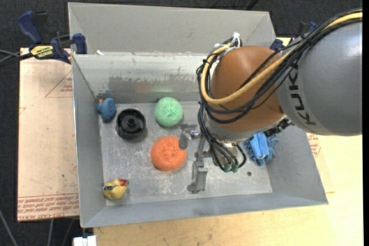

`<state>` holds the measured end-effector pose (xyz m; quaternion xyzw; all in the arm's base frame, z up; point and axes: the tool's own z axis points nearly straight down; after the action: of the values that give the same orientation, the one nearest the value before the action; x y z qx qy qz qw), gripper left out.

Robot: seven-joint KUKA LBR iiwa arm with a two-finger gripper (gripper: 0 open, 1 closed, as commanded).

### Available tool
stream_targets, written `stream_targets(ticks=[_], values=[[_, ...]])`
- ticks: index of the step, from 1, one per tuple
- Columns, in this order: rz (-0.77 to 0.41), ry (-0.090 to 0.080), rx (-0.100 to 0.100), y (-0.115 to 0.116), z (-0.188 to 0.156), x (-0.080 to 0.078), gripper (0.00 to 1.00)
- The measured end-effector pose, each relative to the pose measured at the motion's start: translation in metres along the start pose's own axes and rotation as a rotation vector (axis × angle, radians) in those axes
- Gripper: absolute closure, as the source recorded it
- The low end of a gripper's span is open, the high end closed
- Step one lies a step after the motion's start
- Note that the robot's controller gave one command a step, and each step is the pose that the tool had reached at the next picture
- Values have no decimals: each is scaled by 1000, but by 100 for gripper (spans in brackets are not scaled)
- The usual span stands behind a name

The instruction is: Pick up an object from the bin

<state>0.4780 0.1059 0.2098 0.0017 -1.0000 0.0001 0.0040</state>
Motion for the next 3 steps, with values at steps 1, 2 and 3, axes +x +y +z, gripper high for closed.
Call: stream_targets(ticks=[1, 2, 3], values=[[3, -8, -1, -1, -4, -2, 0], [12, -12, -3, 6, 48, -12, 0], [33, -14, -4, -7, 114, -53, 0]])
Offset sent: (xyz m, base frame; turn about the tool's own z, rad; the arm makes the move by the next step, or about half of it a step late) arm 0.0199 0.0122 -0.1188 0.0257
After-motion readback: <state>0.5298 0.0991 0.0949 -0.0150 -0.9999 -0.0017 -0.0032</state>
